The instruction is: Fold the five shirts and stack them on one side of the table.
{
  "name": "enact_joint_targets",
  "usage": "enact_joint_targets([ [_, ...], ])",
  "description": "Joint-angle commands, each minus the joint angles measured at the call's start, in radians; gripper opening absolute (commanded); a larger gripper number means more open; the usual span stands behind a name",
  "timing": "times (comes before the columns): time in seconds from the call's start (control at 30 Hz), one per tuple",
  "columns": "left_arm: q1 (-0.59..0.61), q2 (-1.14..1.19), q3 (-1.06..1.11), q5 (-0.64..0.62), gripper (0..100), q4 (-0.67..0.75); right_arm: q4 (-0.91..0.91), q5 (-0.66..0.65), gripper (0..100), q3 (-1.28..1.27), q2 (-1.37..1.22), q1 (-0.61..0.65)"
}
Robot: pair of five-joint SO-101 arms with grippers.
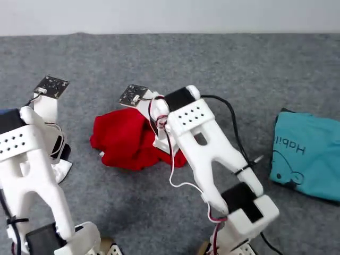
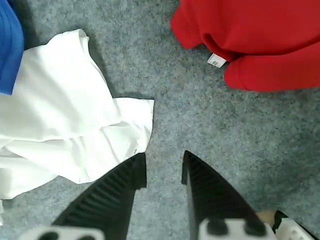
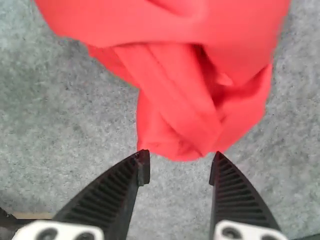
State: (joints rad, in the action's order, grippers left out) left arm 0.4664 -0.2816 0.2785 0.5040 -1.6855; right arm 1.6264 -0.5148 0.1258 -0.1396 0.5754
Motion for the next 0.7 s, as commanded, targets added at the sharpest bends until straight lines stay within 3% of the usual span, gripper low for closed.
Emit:
enact_joint_targets([
  [0.0,0.008,-0.005,-0.002,0.008,13,0.018,0.027,0.011,20.6,0.1,-0.03,0.005],
  [0.67,0.006,-0.005,0.047,0.006,13,0.021,-0.134,-0.025,20.4,0.112,-0.216,-0.082],
])
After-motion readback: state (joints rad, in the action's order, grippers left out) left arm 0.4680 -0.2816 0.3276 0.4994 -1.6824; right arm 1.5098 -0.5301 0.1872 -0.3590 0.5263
